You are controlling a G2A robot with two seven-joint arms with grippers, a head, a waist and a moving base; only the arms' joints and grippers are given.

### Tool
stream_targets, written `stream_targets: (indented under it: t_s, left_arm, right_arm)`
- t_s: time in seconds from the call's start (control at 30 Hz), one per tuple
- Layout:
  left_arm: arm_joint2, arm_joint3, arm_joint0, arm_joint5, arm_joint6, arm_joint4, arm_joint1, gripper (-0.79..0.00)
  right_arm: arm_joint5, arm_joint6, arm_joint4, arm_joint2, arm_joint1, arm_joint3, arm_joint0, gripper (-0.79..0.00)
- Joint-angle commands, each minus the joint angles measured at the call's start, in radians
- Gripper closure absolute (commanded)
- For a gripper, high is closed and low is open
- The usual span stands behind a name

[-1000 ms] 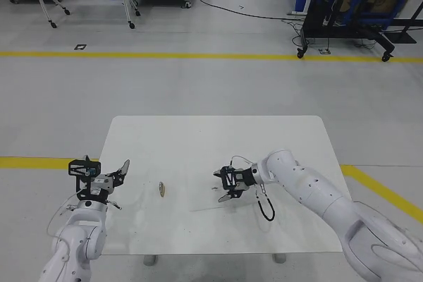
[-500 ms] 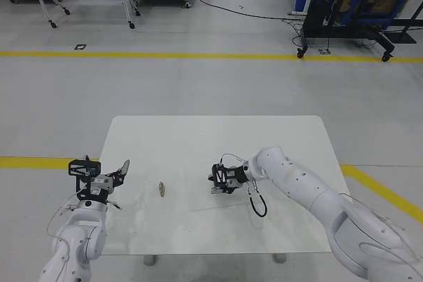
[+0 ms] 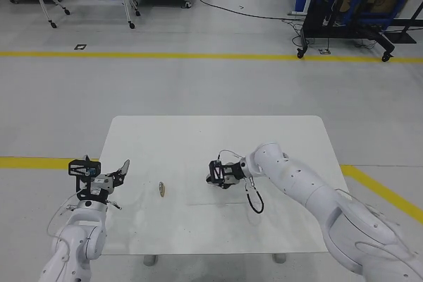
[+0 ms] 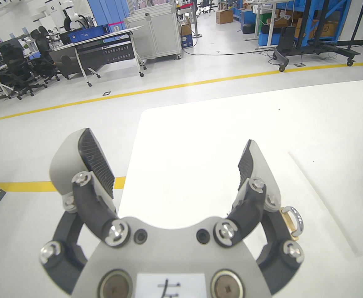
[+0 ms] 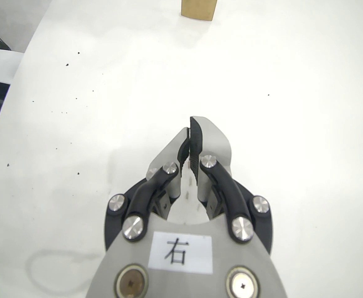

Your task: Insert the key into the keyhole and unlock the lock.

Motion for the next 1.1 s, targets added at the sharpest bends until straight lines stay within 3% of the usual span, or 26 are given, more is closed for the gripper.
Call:
stream_targets:
  t_s: [0.0,0.1,0.37,0.57,1.0,1.07]
  left_arm:
    - [0.0,0.0,0.0,0.0,0.0,0.0,0.0,-0.785]
    - [0.0,0.0,0.0,0.0,0.0,0.0,0.0,-0.785]
    - [0.0,0.0,0.0,0.0,0.0,0.0,0.0,-0.785]
    - [0.0,0.0,0.0,0.0,0.0,0.0,0.0,-0.785]
    - [-0.002,0.0,0.001,0.001,0.008,-0.003,0.0,-0.785]
    - [-0.011,-0.004,0.022,-0.002,0.051,-0.081,-0.005,-0.785]
  right_arm:
    - [0.038,-0.037,-0.02,0.004,0.007,-0.009,-0.004,0.0]
    - [0.088,-0.123,-0.02,0.023,0.022,-0.01,-0.017,0.0]
    - [0.121,-0.51,0.061,0.101,0.074,0.048,-0.068,0.0]
    - [0.078,-0.467,0.295,0.177,0.125,0.013,-0.116,0.0]
    - [0.075,-0.464,0.3,0.18,0.129,0.011,-0.117,0.0]
    - [0.101,-0.432,0.346,0.198,0.128,0.027,-0.137,0.0]
